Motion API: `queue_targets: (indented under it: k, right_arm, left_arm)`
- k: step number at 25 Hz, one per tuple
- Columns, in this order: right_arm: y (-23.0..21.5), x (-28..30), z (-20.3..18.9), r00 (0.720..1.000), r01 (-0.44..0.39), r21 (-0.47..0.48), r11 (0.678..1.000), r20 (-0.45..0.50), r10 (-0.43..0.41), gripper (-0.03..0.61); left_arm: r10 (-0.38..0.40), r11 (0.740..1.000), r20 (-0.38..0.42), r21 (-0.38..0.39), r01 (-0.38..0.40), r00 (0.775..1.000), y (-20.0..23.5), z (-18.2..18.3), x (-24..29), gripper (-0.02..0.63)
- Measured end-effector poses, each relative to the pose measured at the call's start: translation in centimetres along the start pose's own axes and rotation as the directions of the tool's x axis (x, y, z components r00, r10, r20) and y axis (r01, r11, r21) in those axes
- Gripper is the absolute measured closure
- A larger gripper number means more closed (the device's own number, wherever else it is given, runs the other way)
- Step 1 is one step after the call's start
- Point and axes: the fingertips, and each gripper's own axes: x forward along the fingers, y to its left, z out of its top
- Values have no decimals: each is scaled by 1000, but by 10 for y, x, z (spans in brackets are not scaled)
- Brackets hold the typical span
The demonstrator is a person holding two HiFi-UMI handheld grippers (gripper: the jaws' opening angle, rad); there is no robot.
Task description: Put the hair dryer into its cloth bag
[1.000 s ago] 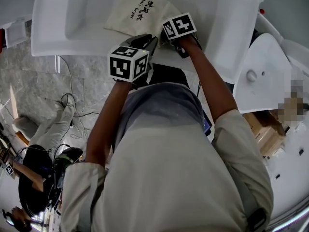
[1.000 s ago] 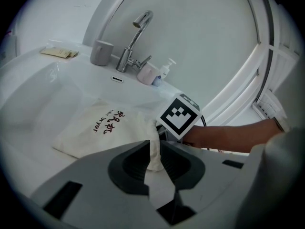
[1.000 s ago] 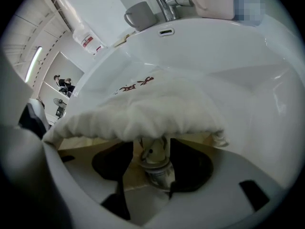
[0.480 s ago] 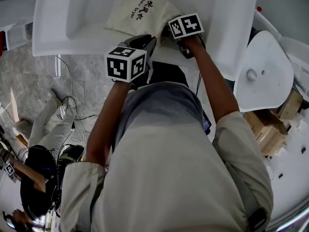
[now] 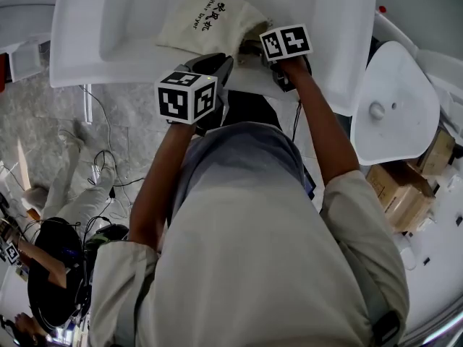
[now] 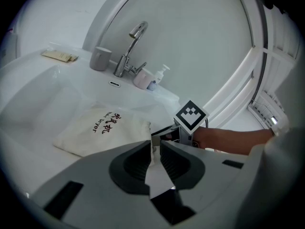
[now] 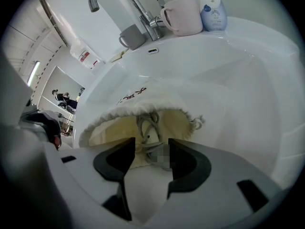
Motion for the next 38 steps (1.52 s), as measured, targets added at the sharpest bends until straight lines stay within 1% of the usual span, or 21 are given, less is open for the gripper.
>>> queue_targets:
  k: [5, 10, 12, 16, 21, 27, 33, 38]
  right_arm:
    - [1, -13, 0, 999, 6, 13, 1000, 40, -7, 386]
    - [5, -22, -5, 998, 2, 19, 1000, 65, -4, 403]
    - [7, -26, -8, 997, 1, 21, 1000, 77, -2, 421]
    - [11, -37, -11, 994, 3, 31, 1000, 110, -6, 430]
    - [18, -50, -19, 992, 19, 35, 999, 127, -23, 443]
    - [36, -66, -6, 981, 11, 57, 998, 193, -21, 457]
    - [44, -85, -22, 969, -11, 88, 996, 246, -11, 468]
    - [62, -105, -24, 958, -22, 68, 997, 286, 2, 476]
  left_arm:
    - [-5, 1000, 8, 9, 5, 1000, -3, 2, -4, 549]
    - [-12, 1000, 17, 15, 12, 1000, -6, 4, -7, 549]
    - [-17, 1000, 20, 18, 17, 1000, -7, 3, -9, 549]
    - [-25, 1000, 27, 20, 24, 999, -10, 3, -13, 549]
    - [-39, 999, 39, 2, 39, 998, -13, 4, -19, 555]
    - [-54, 999, 49, 7, 54, 997, -5, 16, -35, 555]
    - [-76, 997, 75, -3, 76, 994, -15, 9, -46, 555]
    - [-94, 996, 89, 14, 93, 992, -19, 8, -62, 555]
